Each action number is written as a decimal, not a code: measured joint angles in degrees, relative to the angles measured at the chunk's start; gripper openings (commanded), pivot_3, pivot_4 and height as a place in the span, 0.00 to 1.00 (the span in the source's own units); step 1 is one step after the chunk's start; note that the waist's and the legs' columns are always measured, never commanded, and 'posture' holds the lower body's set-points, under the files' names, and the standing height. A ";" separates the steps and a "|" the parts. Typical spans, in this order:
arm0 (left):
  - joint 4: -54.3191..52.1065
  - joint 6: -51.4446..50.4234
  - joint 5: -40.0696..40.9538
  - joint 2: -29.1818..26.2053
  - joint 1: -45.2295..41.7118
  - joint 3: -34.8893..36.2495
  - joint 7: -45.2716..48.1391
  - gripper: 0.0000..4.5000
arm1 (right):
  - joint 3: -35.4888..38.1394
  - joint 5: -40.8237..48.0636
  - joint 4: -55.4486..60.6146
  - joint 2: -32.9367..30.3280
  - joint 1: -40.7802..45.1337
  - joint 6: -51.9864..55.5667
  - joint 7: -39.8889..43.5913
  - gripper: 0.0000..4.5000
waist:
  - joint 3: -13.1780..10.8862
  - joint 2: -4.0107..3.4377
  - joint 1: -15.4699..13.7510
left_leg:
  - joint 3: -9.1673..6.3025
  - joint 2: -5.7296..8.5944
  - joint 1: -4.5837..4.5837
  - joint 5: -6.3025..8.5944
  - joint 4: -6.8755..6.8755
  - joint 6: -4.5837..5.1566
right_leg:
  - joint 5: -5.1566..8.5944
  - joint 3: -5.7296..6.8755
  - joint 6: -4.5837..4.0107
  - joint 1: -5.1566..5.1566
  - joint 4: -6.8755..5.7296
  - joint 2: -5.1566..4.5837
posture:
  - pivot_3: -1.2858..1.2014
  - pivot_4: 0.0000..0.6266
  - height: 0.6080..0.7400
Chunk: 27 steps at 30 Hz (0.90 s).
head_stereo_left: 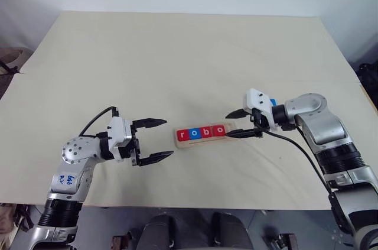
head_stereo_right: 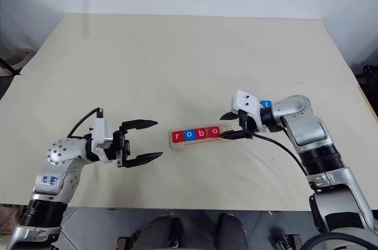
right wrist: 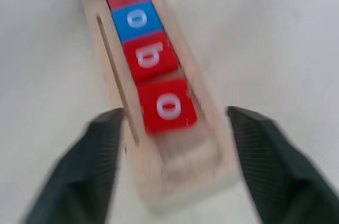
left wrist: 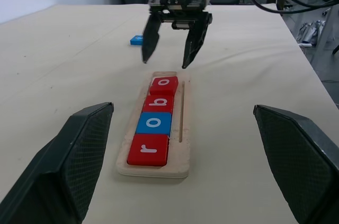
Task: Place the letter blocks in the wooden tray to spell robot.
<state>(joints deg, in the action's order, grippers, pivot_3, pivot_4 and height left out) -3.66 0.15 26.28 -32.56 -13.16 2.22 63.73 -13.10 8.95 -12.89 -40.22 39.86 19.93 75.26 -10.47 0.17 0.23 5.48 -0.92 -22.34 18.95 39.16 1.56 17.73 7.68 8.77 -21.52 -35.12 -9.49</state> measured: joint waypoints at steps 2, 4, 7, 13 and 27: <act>0.00 0.14 -0.03 0.00 0.00 0.00 -0.09 1.00 | -0.04 -0.01 0.07 0.00 -0.90 0.33 -0.37 0.31 | 0.00 0.00 -0.01 | 0.00 0.00 0.00 0.00 0.00 0.00 | 0.00 0.00 0.00 0.00 0.00 0.00 | 0.52 0.24 1.00; 0.00 0.32 -0.05 0.00 -0.01 0.00 -0.28 1.00 | -0.04 0.02 0.87 0.00 -1.44 0.92 -0.65 0.15 | 0.00 0.00 -0.01 | 0.00 0.00 0.00 0.00 0.00 0.00 | 0.00 0.00 0.00 0.00 -0.01 0.00 | 0.52 0.24 1.00; 0.01 0.39 -0.06 0.00 -0.02 0.00 -0.33 1.00 | -0.09 0.04 2.20 0.01 -2.24 1.72 -0.85 0.00 | 0.00 0.00 -0.03 | 0.00 0.00 0.00 0.00 0.00 0.00 | 0.00 0.00 0.00 0.00 0.00 0.00 | 0.52 0.24 1.00; 0.01 0.40 -0.09 0.00 -0.05 0.00 -0.44 1.00 | -0.33 -0.10 2.47 1.04 -2.35 2.67 -2.94 0.00 | 0.00 0.00 -0.03 | 0.00 0.00 0.00 0.00 0.00 0.00 | 0.00 0.00 0.00 0.00 -0.01 0.00 | 0.52 0.24 1.00; 0.00 0.40 -0.38 0.00 -0.05 0.00 -1.40 1.00 | -0.75 -1.22 2.00 2.84 -2.09 2.56 -4.83 0.00 | 0.00 0.00 0.00 | 0.00 0.00 0.00 0.00 0.00 0.00 | 0.00 0.00 0.00 0.00 -0.01 0.00 | 0.52 0.24 1.00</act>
<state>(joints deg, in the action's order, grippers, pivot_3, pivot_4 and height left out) -3.66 0.55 25.90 -32.56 -13.20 2.22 62.33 -13.85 7.73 -10.90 -37.37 37.77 22.49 70.42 -10.47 0.17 0.23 5.47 -0.91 -22.34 18.95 39.16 1.56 17.73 7.67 8.77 -21.52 -35.13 -9.49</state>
